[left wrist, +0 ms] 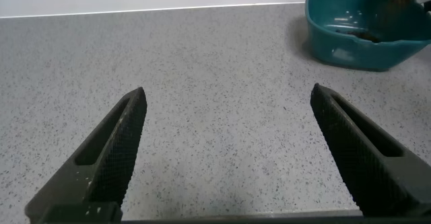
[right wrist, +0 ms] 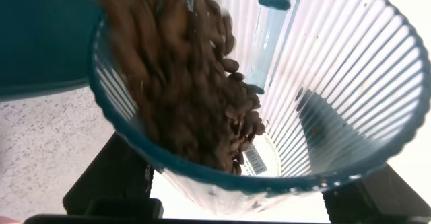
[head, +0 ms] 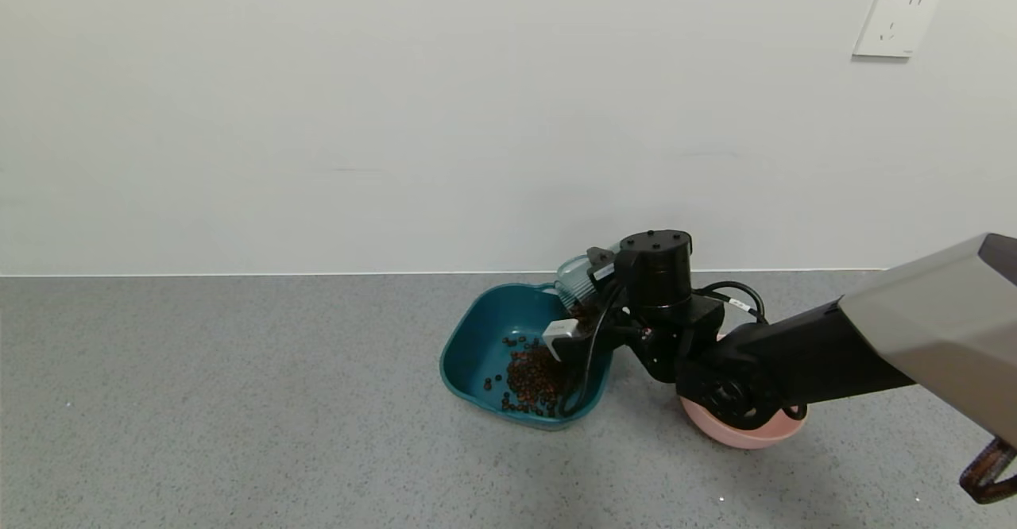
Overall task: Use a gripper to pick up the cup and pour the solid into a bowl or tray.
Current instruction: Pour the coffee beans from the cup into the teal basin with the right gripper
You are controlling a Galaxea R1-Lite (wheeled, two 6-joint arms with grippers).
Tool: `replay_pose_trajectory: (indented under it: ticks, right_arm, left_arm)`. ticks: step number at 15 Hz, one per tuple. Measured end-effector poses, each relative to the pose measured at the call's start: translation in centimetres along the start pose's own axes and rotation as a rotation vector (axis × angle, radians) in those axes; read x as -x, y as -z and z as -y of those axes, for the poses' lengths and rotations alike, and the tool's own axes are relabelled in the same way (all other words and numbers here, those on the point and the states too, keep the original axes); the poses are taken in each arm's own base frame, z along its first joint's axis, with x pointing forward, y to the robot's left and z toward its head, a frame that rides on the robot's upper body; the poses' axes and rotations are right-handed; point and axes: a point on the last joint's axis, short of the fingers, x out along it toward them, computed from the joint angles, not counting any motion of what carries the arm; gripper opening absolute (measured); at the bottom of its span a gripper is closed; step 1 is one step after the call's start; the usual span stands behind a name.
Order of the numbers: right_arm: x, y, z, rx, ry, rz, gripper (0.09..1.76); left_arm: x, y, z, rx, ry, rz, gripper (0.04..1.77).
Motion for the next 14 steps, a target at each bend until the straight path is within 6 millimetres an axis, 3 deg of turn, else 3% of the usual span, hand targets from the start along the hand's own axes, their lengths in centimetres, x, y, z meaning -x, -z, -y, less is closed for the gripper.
replay_pose_trajectory:
  ticks: [2, 14]
  right_arm:
    - [0.0, 0.0, 0.02, -0.102, 0.002, 0.0, 1.36]
    - [0.38, 0.37, -0.12, -0.191, -0.006, 0.003, 1.36]
  left_arm:
    - [0.0, 0.0, 0.0, 0.0, 0.0, 0.0, 1.75]
    - [0.0, 0.0, 0.0, 0.0, 0.0, 0.0, 1.75]
